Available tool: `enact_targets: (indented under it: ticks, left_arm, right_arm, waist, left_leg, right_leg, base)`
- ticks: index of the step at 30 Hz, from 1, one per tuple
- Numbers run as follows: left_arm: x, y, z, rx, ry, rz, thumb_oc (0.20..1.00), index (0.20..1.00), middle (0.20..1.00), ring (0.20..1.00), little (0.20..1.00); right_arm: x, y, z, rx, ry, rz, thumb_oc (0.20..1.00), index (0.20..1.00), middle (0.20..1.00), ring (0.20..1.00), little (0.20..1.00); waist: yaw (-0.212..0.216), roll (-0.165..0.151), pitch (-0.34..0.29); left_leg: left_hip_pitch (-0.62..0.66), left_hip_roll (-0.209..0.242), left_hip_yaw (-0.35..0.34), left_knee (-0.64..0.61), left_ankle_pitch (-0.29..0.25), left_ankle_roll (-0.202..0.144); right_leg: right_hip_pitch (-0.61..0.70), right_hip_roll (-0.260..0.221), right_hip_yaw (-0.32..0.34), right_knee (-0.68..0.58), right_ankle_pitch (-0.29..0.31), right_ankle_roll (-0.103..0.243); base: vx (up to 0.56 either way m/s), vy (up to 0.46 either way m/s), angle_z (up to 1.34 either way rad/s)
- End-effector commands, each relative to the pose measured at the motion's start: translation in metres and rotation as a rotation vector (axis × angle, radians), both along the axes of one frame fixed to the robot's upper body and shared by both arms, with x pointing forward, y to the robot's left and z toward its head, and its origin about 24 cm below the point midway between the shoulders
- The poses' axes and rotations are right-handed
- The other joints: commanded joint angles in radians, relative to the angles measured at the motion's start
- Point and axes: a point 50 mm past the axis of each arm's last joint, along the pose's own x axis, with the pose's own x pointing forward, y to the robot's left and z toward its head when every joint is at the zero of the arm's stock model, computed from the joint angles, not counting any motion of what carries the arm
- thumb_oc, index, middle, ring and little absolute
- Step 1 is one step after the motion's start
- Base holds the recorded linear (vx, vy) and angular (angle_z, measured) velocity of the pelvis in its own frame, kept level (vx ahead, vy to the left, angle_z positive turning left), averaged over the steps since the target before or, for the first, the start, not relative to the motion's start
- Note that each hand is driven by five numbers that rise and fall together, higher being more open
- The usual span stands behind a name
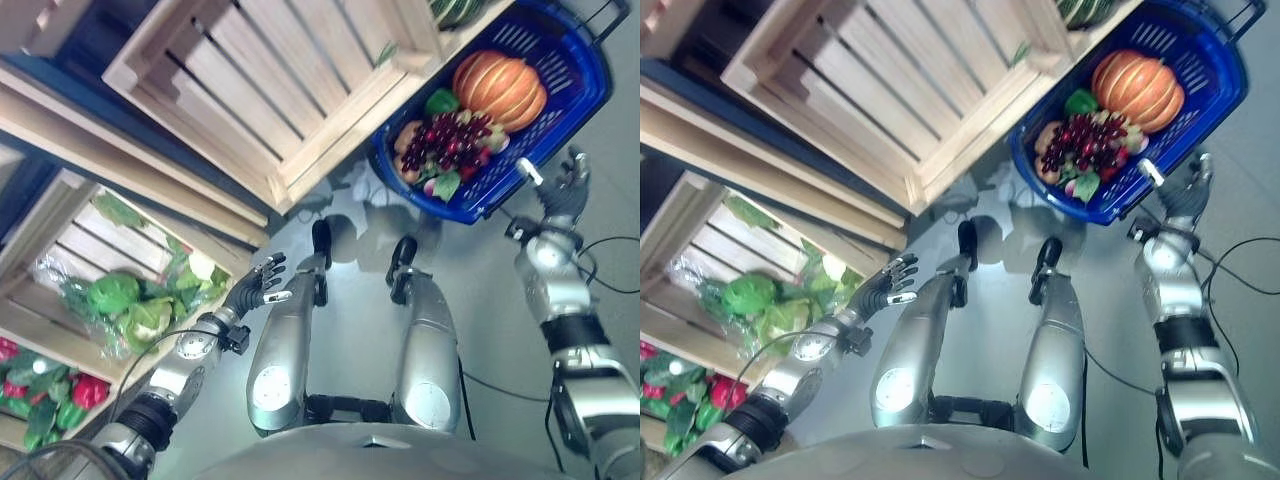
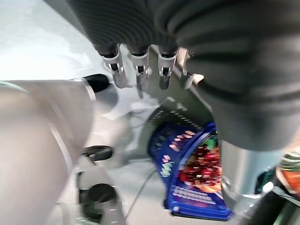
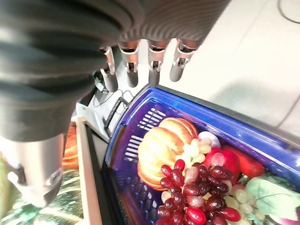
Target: Pick up fruits and vegetables into the basket
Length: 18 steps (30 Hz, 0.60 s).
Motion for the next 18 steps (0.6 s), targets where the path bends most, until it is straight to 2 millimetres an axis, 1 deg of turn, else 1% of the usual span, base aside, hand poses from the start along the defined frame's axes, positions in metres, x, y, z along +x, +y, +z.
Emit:
enact_targets:
  ticks: [1, 3, 4, 5, 6, 7, 8, 11, 12, 13, 15, 18]
  left_arm:
    - [-0.031, 0.009, -0.019, -0.025, 0.062, 0.049, 1.0, 1.0, 1.0, 1.0, 1.0]
    - [-0.035, 0.009, -0.023, -0.022, 0.078, 0.057, 1.0, 1.0, 1.0, 1.0, 1.0]
    - [-0.041, 0.009, -0.031, -0.023, 0.106, 0.069, 1.0, 1.0, 1.0, 1.0, 1.0]
    - [-0.044, 0.01, -0.034, -0.021, 0.12, 0.075, 1.0, 1.0, 1.0, 1.0, 1.0]
    - [-0.049, 0.01, -0.041, 0.0, 0.14, 0.088, 1.0, 1.0, 1.0, 1.0, 1.0]
    - [-0.051, 0.011, -0.044, 0.013, 0.145, 0.096, 1.0, 1.0, 1.0, 1.0, 1.0]
    - [-0.056, 0.012, -0.05, 0.039, 0.17, 0.104, 1.0, 1.0, 1.0, 1.0, 1.0]
    - [-0.064, 0.014, -0.062, 0.055, 0.231, 0.11, 1.0, 1.0, 1.0, 1.0, 1.0]
    - [-0.068, 0.013, -0.069, 0.057, 0.268, 0.109, 1.0, 1.0, 1.0, 1.0, 1.0]
    - [-0.068, 0.013, -0.07, 0.059, 0.275, 0.109, 1.0, 1.0, 1.0, 1.0, 1.0]
    - [-0.073, 0.013, -0.079, 0.07, 0.323, 0.109, 1.0, 1.0, 1.0, 1.0, 1.0]
    - [-0.074, 0.014, -0.087, 0.092, 0.372, 0.102, 1.0, 1.0, 1.0, 1.0, 1.0]
  right_arm:
    - [-0.01, 0.004, 0.003, -0.095, -0.055, 0.047, 1.0, 1.0, 1.0, 1.0, 1.0]
    - [-0.015, 0.011, -0.009, -0.099, -0.013, 0.091, 1.0, 1.0, 1.0, 1.0, 1.0]
    - [-0.021, 0.021, -0.024, -0.109, 0.051, 0.157, 1.0, 1.0, 1.0, 1.0, 1.0]
    - [-0.023, 0.025, -0.03, -0.105, 0.083, 0.185, 1.0, 1.0, 1.0, 1.0, 1.0]
    - [-0.029, 0.036, -0.047, -0.105, 0.162, 0.253, 1.0, 1.0, 1.0, 1.0, 1.0]
    - [-0.031, 0.04, -0.054, -0.124, 0.2, 0.278, 1.0, 1.0, 1.0, 1.0, 1.0]
    - [-0.039, 0.044, -0.068, -0.146, 0.28, 0.307, 1.0, 1.0, 1.0, 1.0, 1.0]
    - [-0.055, 0.049, -0.099, -0.098, 0.457, 0.374, 1.0, 1.0, 1.0, 1.0, 1.0]
    - [-0.065, 0.051, -0.117, -0.072, 0.55, 0.394, 1.0, 1.0, 1.0, 1.0, 1.0]
    - [-0.067, 0.052, -0.121, -0.067, 0.569, 0.404, 1.0, 1.0, 1.0, 1.0, 1.0]
    - [-0.082, 0.06, -0.145, -0.036, 0.696, 0.459, 1.0, 1.0, 1.0, 1.0, 1.0]
    - [-0.099, 0.07, -0.17, 0.089, 0.835, 0.523, 1.0, 1.0, 1.0, 1.0, 1.0]
  waist:
    - [-0.023, -0.049, -0.045]
    - [-0.026, -0.058, -0.055]
    - [-0.027, -0.069, -0.093]
    - [-0.027, -0.074, -0.107]
    - [-0.026, -0.087, -0.145]
    - [-0.026, -0.091, -0.158]
    - [-0.025, -0.1, -0.193]
    - [-0.023, -0.112, -0.244]
    - [-0.019, -0.117, -0.269]
    - [-0.018, -0.118, -0.273]
    - [-0.011, -0.123, -0.304]
    - [-0.004, -0.13, -0.33]
  left_leg:
    - [0.152, -0.02, 0.017, 0.022, -0.163, 0.016]
    - [0.198, -0.019, 0.016, 0.003, -0.163, 0.012]
    - [0.234, -0.019, 0.015, -0.021, -0.163, 0.008]
    - [0.252, -0.019, 0.015, -0.035, -0.161, 0.006]
    - [0.284, -0.023, 0.014, -0.063, -0.155, 0.005]
    - [0.3, -0.024, 0.014, -0.076, -0.154, 0.004]
    - [0.329, -0.026, 0.013, -0.097, -0.154, 0.003]
    - [0.366, -0.028, 0.01, -0.119, -0.153, 0.003]
    - [0.387, -0.029, 0.008, -0.13, -0.155, 0.005]
    - [0.391, -0.029, 0.008, -0.132, -0.155, 0.005]
    - [0.421, -0.029, 0.002, -0.155, -0.153, 0.006]
    - [0.455, -0.031, -0.008, -0.19, -0.145, 0.005]
  right_leg:
    - [0.128, 0.074, 0.005, -0.112, 0.056, 0.029]
    - [0.18, 0.076, 0.006, -0.143, 0.06, 0.032]
    - [0.221, 0.077, 0.011, -0.177, 0.064, 0.036]
    - [0.24, 0.079, 0.011, -0.193, 0.067, 0.038]
    - [0.278, 0.081, 0.014, -0.231, 0.076, 0.043]
    - [0.294, 0.082, 0.016, -0.245, 0.078, 0.045]
    - [0.325, 0.085, 0.019, -0.269, 0.081, 0.049]
    - [0.361, 0.088, 0.022, -0.293, 0.088, 0.053]
    - [0.383, 0.09, 0.022, -0.307, 0.092, 0.055]
    - [0.387, 0.09, 0.022, -0.31, 0.093, 0.055]
    - [0.417, 0.091, 0.018, -0.333, 0.1, 0.058]
    - [0.449, 0.097, 0.016, -0.363, 0.109, 0.06]
  base:
    - [0.11, 0.03, -0.13]
    - [0.12, 0.031, -0.09]
    - [0.14, 0.021, -0.11]
    - [0.19, 0.015, -0.15]
    - [0.14, -0.003, -0.18]
    - [0.2, -0.009, -0.2]
    - [0.17, -0.01, -0.18]
    - [0.14, -0.011, -0.02]
    - [0.1, -0.006, 0.03]
    - [0.11, -0.012, 0.06]
    - [0.08, -0.012, 0.04]
    - [0.04, -0.015, 0.06]
